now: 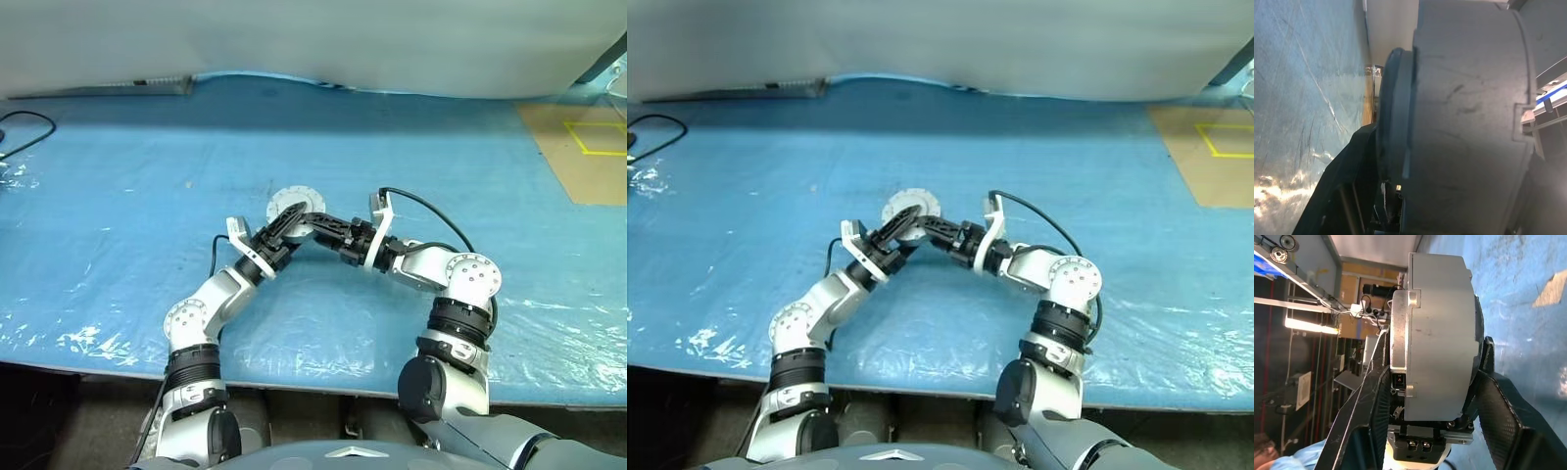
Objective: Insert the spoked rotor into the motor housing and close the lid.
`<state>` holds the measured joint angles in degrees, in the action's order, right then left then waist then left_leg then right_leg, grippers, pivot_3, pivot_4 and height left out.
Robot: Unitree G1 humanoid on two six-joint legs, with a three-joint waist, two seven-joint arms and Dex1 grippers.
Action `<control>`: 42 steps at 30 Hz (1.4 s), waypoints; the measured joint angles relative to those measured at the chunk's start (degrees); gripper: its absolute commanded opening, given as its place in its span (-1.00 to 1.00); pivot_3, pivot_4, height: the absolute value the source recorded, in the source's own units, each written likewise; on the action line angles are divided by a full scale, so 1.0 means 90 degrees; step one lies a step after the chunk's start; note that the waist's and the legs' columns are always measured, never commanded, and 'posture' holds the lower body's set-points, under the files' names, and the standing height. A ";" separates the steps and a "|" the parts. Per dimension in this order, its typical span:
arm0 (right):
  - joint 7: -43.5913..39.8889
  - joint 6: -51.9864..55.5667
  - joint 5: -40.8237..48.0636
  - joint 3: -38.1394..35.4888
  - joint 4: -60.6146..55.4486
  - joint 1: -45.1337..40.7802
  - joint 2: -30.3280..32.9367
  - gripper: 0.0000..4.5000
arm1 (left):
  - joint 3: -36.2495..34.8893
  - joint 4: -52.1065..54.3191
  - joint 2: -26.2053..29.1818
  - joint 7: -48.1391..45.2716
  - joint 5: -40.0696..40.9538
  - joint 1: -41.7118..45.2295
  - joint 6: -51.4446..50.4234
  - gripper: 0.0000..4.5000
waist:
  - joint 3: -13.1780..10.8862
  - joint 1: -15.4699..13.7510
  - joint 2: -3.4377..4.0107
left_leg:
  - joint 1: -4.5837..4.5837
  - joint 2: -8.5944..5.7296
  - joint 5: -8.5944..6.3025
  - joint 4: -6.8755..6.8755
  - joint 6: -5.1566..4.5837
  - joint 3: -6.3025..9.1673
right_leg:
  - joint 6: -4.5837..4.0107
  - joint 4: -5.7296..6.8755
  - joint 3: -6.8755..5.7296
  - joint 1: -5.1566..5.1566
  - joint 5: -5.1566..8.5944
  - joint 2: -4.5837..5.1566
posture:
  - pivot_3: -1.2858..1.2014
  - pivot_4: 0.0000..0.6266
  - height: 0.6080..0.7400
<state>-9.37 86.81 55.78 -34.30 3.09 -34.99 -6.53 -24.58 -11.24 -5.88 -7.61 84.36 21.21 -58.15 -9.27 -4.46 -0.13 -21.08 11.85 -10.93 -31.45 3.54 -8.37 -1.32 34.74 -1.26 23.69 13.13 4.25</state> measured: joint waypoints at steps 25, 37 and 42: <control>-0.1443 -0.4706 -0.3632 0.4482 -0.0715 0.1365 0.2319 1.00 | -0.0252 -0.4328 0.1775 -0.1356 -0.2706 0.2818 0.2296 0.06 | -0.0006 -0.0116 -0.0011 | -0.0016 -0.0002 0.0000 -0.0075 -0.0001 0.0025 | 0.0021 0.0008 -0.0003 -0.0020 -0.0021 0.0001 | 0.03 -0.52 1.00; -0.1438 -0.5364 -0.4485 0.4877 -0.0631 0.1594 0.2333 1.00 | -0.0830 -0.7297 0.2023 -0.0951 -0.4254 0.4564 0.4420 0.06 | -0.0026 -0.0120 -0.0045 | -0.0036 -0.0009 0.0000 -0.0087 -0.0001 0.0065 | 0.0022 0.0008 -0.0022 -0.0024 -0.0024 -0.0001 | 0.03 -0.52 1.00; -0.1410 -0.5337 -0.4562 0.4822 -0.0783 0.1783 0.2337 1.00 | -0.1001 -0.7297 0.2025 -0.0562 -0.4546 0.4639 0.4469 0.68 | -0.0027 -0.0117 -0.0046 | -0.0001 -0.0010 -0.0001 -0.0087 0.0000 0.0072 | 0.0022 0.0009 -0.0026 -0.0060 -0.0024 0.0002 | 0.03 -0.52 1.00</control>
<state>-22.05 38.78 14.72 9.10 -3.96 -18.95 14.50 -33.58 -76.91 12.35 -12.67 43.45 62.96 -17.94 -9.51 -5.51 -0.55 -21.09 11.77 -10.94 -32.23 3.54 -7.72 -1.12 34.83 -1.50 23.15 12.91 4.26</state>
